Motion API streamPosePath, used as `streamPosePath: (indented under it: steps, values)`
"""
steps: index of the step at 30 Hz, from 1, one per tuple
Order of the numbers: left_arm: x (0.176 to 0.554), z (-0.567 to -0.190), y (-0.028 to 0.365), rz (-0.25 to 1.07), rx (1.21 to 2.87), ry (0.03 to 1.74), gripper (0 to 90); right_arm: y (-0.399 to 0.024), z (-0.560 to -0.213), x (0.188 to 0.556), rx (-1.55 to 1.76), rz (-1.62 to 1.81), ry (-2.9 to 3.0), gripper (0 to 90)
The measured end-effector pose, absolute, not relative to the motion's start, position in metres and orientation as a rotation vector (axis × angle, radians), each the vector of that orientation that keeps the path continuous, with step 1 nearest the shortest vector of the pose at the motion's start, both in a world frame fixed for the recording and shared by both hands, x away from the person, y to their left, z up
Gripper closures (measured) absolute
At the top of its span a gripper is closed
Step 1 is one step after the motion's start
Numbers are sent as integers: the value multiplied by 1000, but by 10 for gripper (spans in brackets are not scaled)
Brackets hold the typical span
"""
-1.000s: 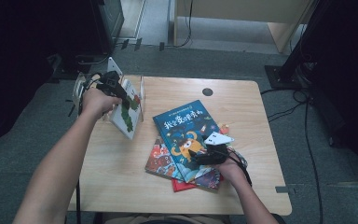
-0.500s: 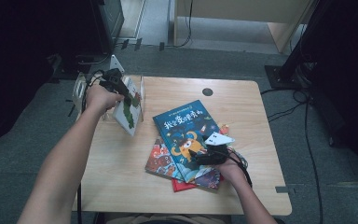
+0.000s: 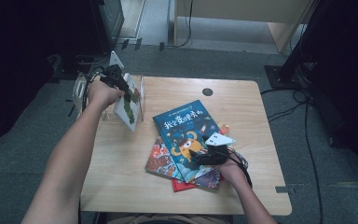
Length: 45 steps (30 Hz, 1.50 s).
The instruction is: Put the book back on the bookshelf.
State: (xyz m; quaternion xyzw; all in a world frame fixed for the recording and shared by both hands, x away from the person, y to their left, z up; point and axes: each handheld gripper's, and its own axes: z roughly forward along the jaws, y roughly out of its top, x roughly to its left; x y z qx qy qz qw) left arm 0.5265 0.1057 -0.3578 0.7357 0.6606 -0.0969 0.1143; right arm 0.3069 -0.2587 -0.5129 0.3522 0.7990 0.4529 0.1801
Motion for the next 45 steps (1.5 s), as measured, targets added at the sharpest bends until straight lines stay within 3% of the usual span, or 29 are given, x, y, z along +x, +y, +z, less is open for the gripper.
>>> streamPosePath:
  steps: [45]
  values:
    - [541,-375,91,-278,2167,1967,750,-259,-513,306,999,1285,2251,180]
